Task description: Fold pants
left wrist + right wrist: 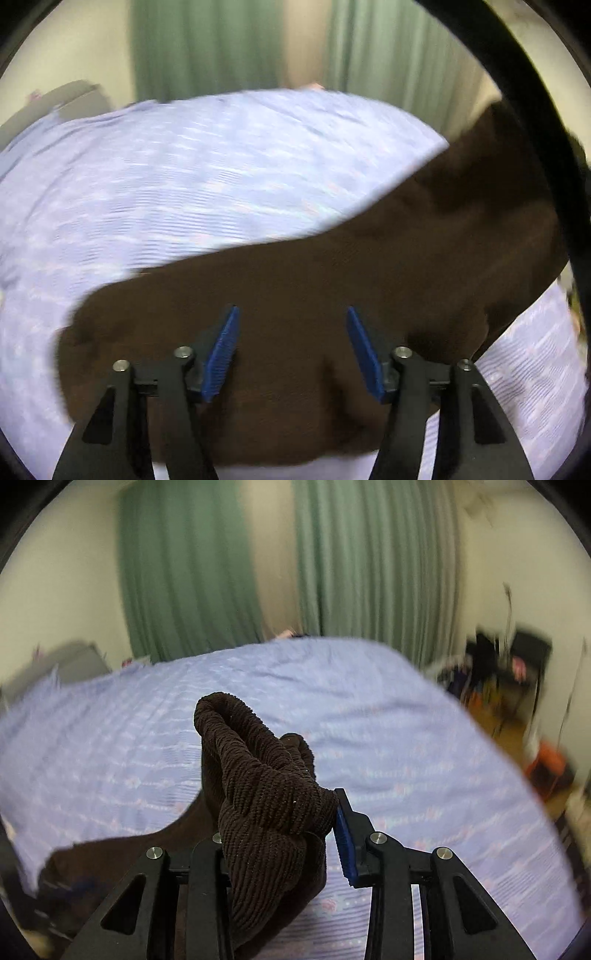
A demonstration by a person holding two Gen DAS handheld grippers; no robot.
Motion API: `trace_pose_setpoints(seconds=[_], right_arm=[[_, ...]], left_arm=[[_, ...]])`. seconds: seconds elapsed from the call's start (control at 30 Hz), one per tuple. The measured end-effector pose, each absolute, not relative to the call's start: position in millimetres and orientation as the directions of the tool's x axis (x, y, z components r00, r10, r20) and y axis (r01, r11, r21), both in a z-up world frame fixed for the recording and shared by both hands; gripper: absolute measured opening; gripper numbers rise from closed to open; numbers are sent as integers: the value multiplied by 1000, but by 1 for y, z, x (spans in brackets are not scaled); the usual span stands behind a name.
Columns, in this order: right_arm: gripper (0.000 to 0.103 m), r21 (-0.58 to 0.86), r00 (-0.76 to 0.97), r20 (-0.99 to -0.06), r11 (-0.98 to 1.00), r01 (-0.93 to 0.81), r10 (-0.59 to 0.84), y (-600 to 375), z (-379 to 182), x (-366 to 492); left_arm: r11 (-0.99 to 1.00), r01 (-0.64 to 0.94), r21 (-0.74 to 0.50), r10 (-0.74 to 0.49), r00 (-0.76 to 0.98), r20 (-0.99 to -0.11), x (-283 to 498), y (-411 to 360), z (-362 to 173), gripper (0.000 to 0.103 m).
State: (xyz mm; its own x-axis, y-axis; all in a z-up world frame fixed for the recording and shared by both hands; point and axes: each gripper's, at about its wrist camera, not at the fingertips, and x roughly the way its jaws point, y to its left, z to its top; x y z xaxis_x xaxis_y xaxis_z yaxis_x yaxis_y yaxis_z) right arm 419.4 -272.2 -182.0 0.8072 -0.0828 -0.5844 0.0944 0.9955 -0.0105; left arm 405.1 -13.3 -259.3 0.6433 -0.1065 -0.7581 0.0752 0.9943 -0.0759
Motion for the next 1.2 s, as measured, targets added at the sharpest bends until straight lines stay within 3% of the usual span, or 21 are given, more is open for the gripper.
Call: trace_pose_setpoints(seconds=[0.33,0.53,0.6,0.7,0.83,0.97,1.1,1.2], right_arm=[[36,-341,841,-538,926,-163,-50,-73,-152,405],[36,-376,784,-618,852,-364,62,41,-192,395],[36,-378,756,-648,823,-423,91,72,-215,386],[40,-412,732,-678,790,-455,67,103,-250,378],[58,-445,736,-675,770,-457,47,114,-268,363],[64,-449,745,-666,774,-447,44,102,-254,358],[88,-459,774,-630,778,-428,54,85,-234,351],[90,-468,764,-643,766,-440,47,78,-230,346]], left_arm=[[998,-54,-28,14,649,-760,340,149,-209,62],[997,-74,-6,43,636,-770,322,196,-219,62],[995,-97,-1,61,629,-775,321,209,-225,67],[990,-143,13,99,609,-787,313,230,-236,69],[980,-193,46,153,591,-792,293,237,-240,77],[974,-219,62,187,614,-767,285,236,-224,89],[974,-210,87,206,656,-726,295,226,-204,94],[972,-201,125,231,690,-686,302,217,-190,97]])
